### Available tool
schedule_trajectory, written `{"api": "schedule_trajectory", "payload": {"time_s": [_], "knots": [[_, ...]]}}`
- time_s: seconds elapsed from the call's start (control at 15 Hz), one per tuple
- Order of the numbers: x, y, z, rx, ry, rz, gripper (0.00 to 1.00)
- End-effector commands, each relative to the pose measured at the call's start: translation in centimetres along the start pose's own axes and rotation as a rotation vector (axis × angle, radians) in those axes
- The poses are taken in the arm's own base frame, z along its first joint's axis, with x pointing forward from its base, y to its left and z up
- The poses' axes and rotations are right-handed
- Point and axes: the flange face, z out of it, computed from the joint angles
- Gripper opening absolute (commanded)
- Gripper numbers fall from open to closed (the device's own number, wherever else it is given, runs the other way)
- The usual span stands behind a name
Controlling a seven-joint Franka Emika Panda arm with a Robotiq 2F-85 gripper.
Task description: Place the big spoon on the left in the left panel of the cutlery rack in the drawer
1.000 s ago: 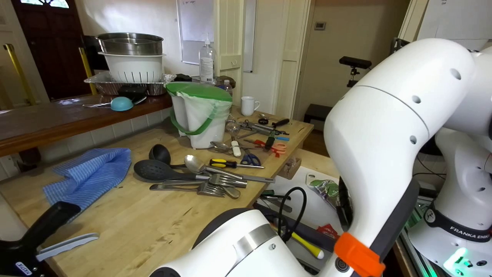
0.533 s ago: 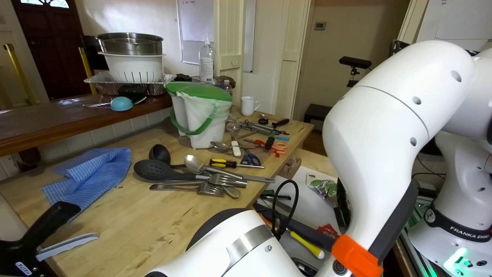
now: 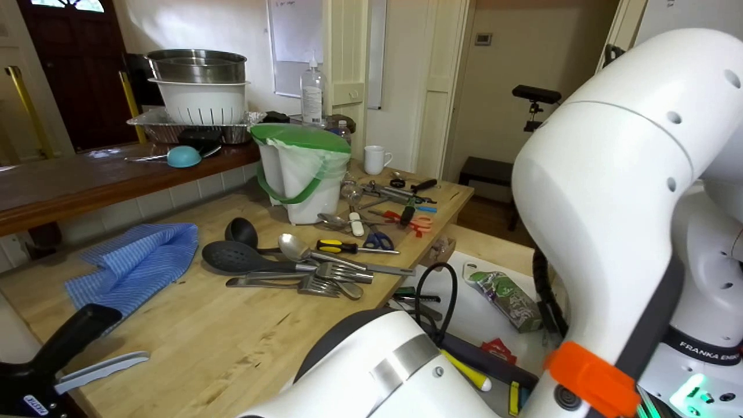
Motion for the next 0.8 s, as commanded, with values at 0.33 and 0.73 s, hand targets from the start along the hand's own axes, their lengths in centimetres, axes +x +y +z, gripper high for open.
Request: {"api": "schedule_trajectory", "payload": {"time_s": [0.33,0.73], "knots": [[-3.8,-1.4,-2.6,0.049,0.007,-0.027,1.0],[-3.6,-1.3,-2.5,0.048,0.006,-0.024,1.0]]}}
